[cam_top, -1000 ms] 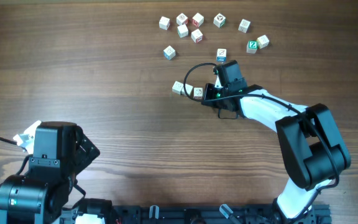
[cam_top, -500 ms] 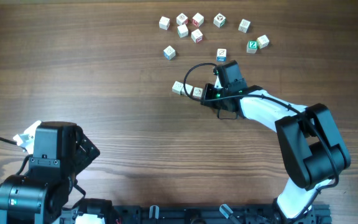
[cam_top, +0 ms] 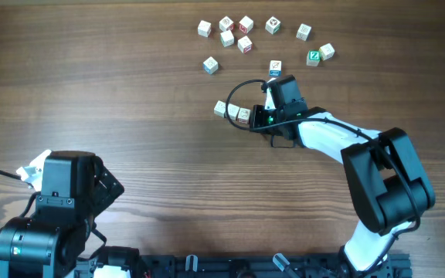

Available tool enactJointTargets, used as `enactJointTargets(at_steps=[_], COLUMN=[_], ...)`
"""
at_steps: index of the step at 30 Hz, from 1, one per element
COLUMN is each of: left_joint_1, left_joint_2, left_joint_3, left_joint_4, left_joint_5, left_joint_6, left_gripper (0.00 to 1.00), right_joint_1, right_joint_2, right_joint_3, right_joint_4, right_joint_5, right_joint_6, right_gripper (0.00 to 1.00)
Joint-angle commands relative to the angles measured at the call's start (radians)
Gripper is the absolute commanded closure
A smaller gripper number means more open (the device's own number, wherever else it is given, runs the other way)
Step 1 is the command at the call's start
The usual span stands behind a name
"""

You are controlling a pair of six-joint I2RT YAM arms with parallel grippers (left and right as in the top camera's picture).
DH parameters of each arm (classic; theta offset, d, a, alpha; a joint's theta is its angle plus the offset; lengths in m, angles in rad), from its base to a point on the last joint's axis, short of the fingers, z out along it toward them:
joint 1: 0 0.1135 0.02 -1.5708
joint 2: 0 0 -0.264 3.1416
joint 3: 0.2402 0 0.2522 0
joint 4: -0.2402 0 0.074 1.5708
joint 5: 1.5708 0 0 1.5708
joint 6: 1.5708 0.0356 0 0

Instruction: Form a horizontal line

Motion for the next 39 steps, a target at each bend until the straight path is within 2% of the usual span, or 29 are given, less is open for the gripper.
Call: enactJointTargets(at_steps=[1,11,13,14,15,17,19,22,24,28,32,34,39], left_joint_1=[0.006,0.006,0.006,0.006,0.006,0.006,0.006,0.006,0.006,0.006,0.006,0.006,0.006], left_joint_2=[-0.002,-0.002,-0.002,-0.002,-0.002,-0.002,-0.002,-0.002,-0.002,-0.002,-0.002,-0.002,-0.002], left_joint_3=[-0.001,-0.002,-0.002,-0.002,-0.002,-0.002,-0.001,-0.001,-0.001,-0.002,-0.002,-0.001,-0.001], left_joint_4=[-0.001,-0.001,-0.001,-0.001,-0.001,-0.001,-0.001,-0.001,-0.001,-0.001,-0.001,-0.001,-0.001], left_joint_5=[-0.005,-0.005,-0.005,-0.005,-0.005,-0.005,-0.005,-0.005,-0.005,-0.005,-0.005,-0.005,-0.005], left_joint_6=[-0.017,-0.017,-0.017,-0.017,-0.017,-0.017,-0.017,-0.017,-0.017,-0.017,-0.017,-0.017,-0.017], left_gripper=[0.0,0.0,0.0,0.0,0.0,0.0,0.0,0.0,0.0,0.0,0.0,0.0,0.0], right_joint_1=[0.003,0.003,0.003,0.002,0.002,0.003,0.003,0.029,0.07,0.238,0.299,0.299,0.302], right_joint_2=[0.025,0.025,0.022,0.016,-0.016,-0.071,-0.18,-0.276,-0.276,-0.272,-0.236,-0.203,-0.023], right_joint_3=[-0.014,-0.014,-0.012,-0.01,0.004,0.037,0.093,0.134,0.155,0.167,0.172,0.219,0.518], right_joint_4=[0.008,0.043,-0.056,-0.108,-0.187,-0.269,-0.391,-0.416,-0.413,-0.402,-0.309,-0.318,-0.613], right_joint_5=[-0.034,0.027,0.163,0.198,0.215,0.216,0.212,0.176,0.249,0.498,0.533,0.528,0.556], right_joint_6=[-0.036,-0.024,0.078,0.101,0.106,0.111,0.152,0.225,0.267,0.504,0.51,0.505,0.498], right_gripper=[0.95,0.95,0.95,0.91,0.29,0.01,0.0,0.01,0.01,0.01,0.01,0.0,0.01])
